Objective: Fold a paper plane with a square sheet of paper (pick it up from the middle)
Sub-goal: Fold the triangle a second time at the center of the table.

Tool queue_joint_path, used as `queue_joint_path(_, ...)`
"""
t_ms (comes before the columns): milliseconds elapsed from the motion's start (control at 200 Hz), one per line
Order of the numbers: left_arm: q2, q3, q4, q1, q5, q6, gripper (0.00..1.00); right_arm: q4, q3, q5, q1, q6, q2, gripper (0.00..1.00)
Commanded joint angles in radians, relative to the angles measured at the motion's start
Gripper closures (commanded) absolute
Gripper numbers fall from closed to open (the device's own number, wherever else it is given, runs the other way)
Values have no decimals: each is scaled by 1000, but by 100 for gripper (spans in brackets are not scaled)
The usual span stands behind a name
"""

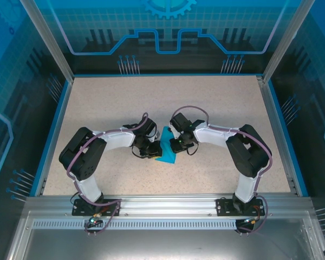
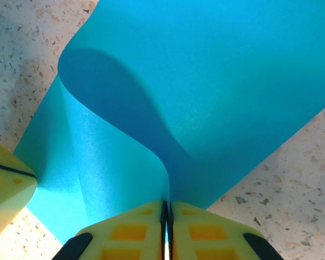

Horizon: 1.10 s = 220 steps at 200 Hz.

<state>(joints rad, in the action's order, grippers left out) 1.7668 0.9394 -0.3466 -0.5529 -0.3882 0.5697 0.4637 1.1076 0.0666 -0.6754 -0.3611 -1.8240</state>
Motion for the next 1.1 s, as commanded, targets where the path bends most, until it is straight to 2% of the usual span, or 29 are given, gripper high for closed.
queue_joint_path(0,14,-2,-30,-7,12,-26,89,15,12,7,-3,2,-7,88)
queue_joint_path(410,18,-2,-28,-11,12,-24,89,9,8,-12,-3,-2,-37,89)
queue_joint_path(1095,29,2,-28,-14,11,-23,90,21,0,-15,-5,4,10,89)
